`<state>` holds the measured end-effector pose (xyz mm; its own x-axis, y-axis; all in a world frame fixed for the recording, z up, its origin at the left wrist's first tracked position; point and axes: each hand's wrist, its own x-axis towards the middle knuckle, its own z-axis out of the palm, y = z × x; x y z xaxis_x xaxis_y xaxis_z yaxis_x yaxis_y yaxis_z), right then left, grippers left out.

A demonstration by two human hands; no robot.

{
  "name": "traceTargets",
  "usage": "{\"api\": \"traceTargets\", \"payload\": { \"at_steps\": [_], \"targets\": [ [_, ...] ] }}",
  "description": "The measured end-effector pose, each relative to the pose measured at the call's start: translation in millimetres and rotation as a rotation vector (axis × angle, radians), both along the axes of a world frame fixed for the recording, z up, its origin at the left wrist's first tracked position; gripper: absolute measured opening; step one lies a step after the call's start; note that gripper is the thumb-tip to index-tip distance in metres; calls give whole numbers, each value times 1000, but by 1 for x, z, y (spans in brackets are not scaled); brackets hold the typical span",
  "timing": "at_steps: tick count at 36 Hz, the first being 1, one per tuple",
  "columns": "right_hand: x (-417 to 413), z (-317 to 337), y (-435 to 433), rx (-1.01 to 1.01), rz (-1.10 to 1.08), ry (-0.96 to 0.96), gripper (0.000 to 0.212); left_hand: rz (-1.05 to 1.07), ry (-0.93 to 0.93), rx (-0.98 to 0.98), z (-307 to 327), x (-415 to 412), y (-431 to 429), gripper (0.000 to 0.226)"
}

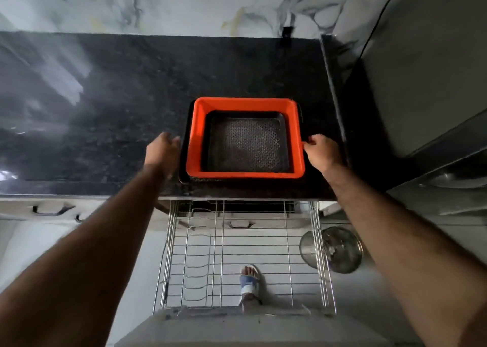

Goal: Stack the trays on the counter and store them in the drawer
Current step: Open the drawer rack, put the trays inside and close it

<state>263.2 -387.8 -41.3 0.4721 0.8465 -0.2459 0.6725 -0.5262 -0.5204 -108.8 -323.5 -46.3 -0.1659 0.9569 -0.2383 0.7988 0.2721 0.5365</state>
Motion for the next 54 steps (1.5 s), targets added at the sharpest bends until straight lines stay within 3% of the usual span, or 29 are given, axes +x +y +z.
{"api": "traceTargets", "payload": {
  "at_steps": [12,18,24,31,38,42,48,54],
  "targets": [
    [20,-14,34,15,-10,-41,29,-16,-1,-55,-11,13,34,17],
    [28,13,27,87,-34,-43,27,51,-148,-49,14,9,26,4],
    [27,46,-29,128,-47,-51,33,36,-229,-58,47,5,-18,17],
    [12,55,-157,79,-58,-46,35,33,-275,-130,63,-11,-130,26],
    [-7,37,-274,-7,-36,36,26,-21,-425,-286,42,-30,-241,10],
    [-13,20,-309,-63,-22,-9,24,1,-393,-334,23,-36,-275,16],
    [-12,-11,-305,-129,21,-2,19,54,-348,-347,-14,-36,-280,24],
    [-6,-58,-268,-191,-1,13,19,96,-331,-395,-62,-25,-253,17]
  ]
}}
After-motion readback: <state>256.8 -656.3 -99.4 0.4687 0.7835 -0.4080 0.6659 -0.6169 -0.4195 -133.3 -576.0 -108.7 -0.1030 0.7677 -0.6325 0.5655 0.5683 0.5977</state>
